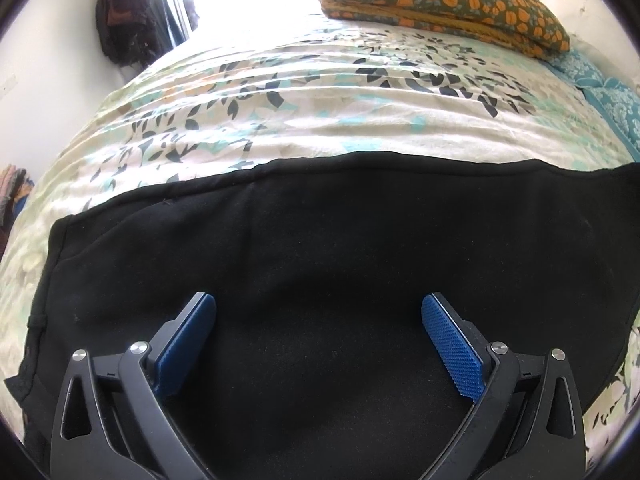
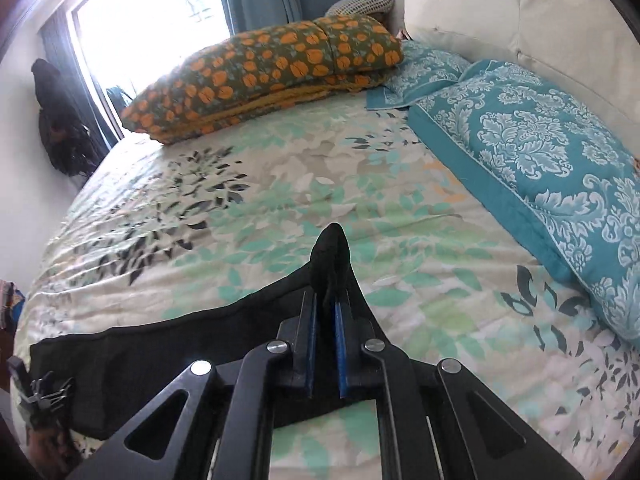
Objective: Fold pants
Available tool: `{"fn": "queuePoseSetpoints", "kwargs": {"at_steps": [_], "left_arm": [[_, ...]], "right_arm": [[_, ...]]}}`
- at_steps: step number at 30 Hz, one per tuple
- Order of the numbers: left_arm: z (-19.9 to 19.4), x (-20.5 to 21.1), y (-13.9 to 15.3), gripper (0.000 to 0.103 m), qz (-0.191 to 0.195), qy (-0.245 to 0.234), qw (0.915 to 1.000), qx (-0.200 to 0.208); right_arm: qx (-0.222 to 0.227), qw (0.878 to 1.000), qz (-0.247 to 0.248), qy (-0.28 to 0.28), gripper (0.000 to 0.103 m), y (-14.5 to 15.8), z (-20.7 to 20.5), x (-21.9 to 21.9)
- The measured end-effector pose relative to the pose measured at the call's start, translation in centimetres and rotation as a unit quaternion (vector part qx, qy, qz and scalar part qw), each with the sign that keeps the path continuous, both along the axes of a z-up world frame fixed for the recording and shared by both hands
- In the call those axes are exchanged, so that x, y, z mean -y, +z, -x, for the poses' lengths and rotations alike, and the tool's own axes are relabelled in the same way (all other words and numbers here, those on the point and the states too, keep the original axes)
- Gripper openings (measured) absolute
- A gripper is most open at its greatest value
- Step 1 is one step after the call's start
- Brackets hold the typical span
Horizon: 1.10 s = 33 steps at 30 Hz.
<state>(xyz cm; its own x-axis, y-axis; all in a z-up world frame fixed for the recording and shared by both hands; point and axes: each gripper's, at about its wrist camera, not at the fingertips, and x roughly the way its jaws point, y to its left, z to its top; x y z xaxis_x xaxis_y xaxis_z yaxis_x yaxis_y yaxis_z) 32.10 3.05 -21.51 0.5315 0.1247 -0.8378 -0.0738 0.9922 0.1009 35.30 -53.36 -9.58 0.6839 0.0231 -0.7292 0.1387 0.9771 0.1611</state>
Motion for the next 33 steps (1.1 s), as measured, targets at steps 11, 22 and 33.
{"fn": "queuePoseSetpoints", "kwargs": {"at_steps": [11, 22, 33], "left_arm": [[4.0, 2.4, 7.5, 0.102, 0.048, -0.054, 0.9973, -0.013], [-2.4, 4.1, 5.8, 0.102, 0.226, -0.005, 0.9702, -0.087], [-8.5, 4.8, 2.0, 0.102, 0.355, 0.066, 0.9247, -0.12]], "right_arm": [[0.064, 0.998, -0.025, 0.013, 0.005, 3.5, 21.0, -6.2], [0.077, 0.996, -0.048, -0.007, 0.005, 2.8, 26.3, -5.6], [0.122, 0.991, -0.046, 0.025, 0.005, 5.0, 31.1, -5.5]]}}
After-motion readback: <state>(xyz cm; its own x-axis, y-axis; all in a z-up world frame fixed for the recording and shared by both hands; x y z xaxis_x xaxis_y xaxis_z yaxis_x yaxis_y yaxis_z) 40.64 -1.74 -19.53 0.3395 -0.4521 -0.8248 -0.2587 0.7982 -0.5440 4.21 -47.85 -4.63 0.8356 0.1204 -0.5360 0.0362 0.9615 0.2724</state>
